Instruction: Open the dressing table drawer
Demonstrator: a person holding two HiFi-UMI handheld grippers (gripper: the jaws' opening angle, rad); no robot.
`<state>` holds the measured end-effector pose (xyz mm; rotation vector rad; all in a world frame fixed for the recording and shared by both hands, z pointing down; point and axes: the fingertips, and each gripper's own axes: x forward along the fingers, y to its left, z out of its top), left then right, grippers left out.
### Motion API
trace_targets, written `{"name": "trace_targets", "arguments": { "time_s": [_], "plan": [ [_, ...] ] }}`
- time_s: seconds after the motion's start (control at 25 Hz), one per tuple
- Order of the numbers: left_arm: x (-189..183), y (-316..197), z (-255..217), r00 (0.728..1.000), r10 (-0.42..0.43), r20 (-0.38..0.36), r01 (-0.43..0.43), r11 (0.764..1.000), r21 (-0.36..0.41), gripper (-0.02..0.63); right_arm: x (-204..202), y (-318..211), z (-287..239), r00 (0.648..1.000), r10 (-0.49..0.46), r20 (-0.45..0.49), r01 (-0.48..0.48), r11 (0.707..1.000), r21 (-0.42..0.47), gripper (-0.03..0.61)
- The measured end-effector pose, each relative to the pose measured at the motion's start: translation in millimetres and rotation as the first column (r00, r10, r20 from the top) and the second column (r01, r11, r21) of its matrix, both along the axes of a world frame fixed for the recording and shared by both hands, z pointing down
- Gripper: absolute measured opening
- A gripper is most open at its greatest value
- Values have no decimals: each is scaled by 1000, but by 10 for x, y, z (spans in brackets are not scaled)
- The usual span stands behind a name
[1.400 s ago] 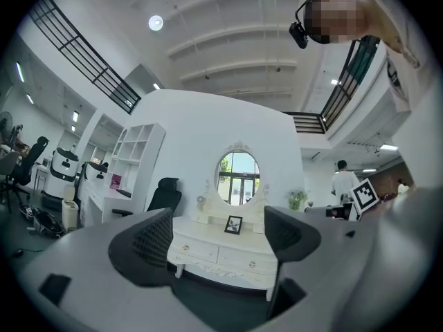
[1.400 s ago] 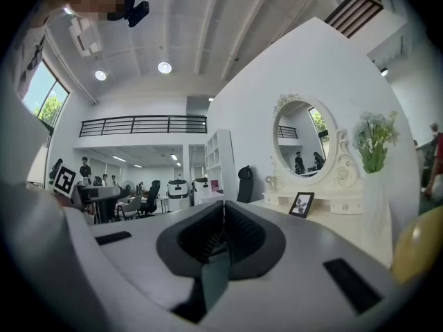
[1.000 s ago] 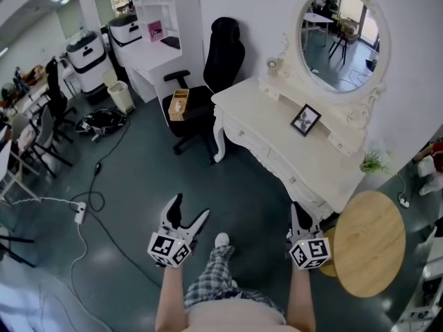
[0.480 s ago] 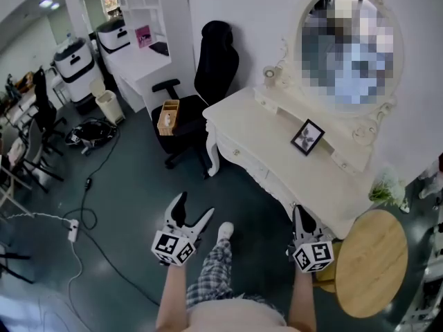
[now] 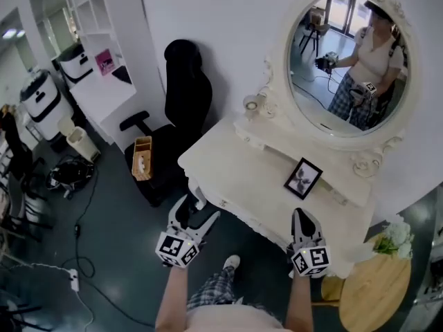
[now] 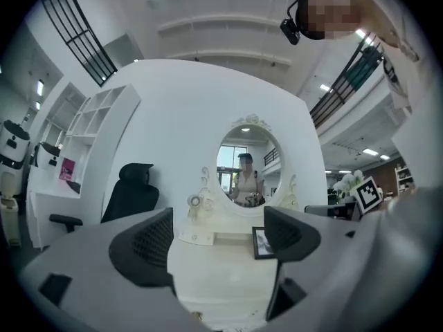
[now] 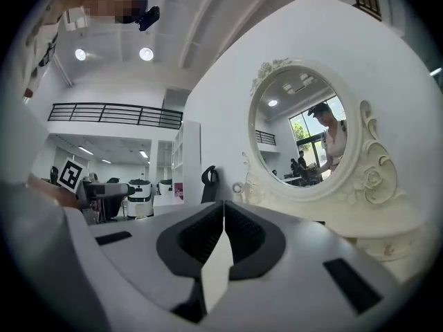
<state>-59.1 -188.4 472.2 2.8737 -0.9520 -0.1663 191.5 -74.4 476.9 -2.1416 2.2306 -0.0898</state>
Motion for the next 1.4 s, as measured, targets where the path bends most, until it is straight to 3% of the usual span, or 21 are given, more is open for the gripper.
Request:
{"name": "trace_targets", "arguments": {
  "time_s": [0.16,0.44,0.92,1.4],
  "plan": [
    [386,-653,-57,999,45,5,-45,999,-4,391,207,-511,-68,999,39,-2,-39,999,-5,12],
    [719,-1295,-27,996,81,24,-80,997,-14,392,366,-1115,-76,998,60,2,-60,998,-23,12],
    [1175,-1688,143,994,78,80,-75,996,-41,391,658,-1542,78,997,72,11,-71,996,-57,12],
    [1653,-2301,635,988,79,132,-62,990,-127,390,508,-2366,560,1000,3,15,-1,989,-145,12]
  ]
}}
